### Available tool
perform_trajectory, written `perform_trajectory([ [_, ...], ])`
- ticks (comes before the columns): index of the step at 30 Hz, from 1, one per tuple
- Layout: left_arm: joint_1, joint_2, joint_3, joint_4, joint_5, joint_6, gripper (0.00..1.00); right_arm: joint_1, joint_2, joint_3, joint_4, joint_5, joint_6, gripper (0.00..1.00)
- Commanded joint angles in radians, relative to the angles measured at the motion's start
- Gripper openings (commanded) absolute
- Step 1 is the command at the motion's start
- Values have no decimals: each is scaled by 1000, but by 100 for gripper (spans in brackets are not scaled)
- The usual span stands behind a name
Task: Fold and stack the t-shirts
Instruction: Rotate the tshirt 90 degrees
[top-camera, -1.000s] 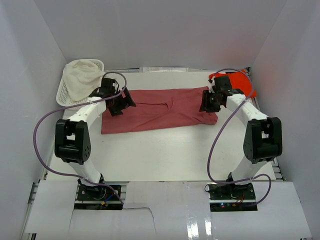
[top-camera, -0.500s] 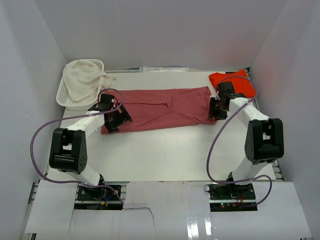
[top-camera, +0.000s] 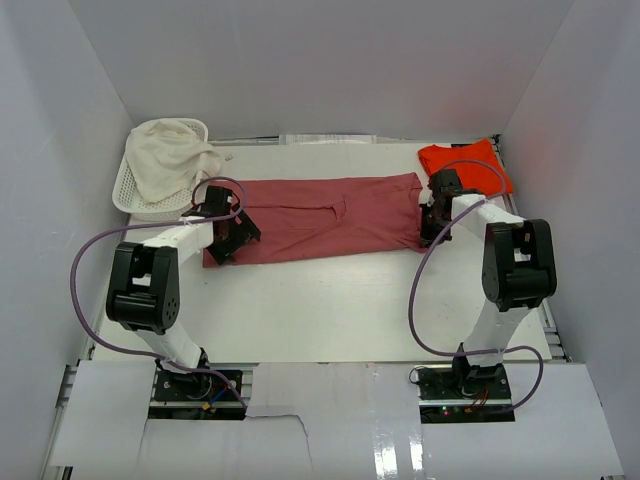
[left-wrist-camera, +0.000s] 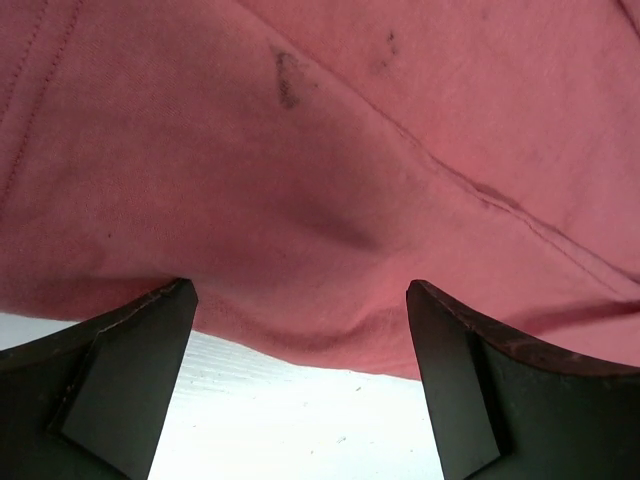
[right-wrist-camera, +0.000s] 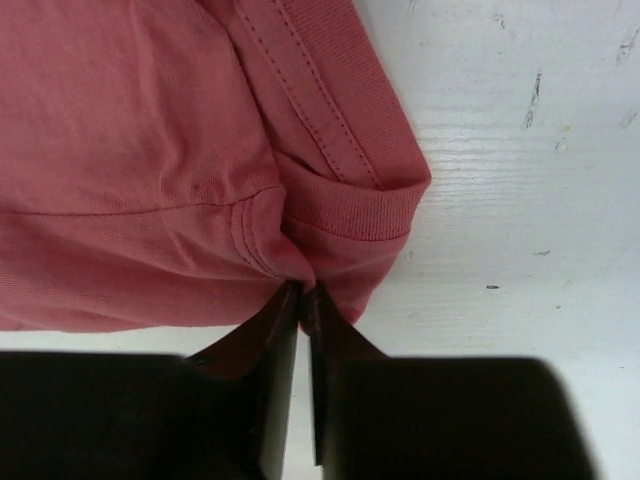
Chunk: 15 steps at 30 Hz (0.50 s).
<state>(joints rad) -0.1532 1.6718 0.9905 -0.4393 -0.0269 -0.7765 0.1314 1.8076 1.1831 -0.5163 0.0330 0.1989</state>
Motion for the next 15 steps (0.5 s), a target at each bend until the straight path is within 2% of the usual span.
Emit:
perform_trajectory([
  [1, 1, 40, 14, -6, -53, -18, 98, -7, 15, 46, 22, 19, -7, 8],
  [9, 12, 57, 23, -79, -143, -24, 98, -33, -5, 39, -2, 125, -6, 8],
  [15, 15, 31, 25, -99, -162, -14, 98, -75, -16, 70, -21, 114, -21, 9],
])
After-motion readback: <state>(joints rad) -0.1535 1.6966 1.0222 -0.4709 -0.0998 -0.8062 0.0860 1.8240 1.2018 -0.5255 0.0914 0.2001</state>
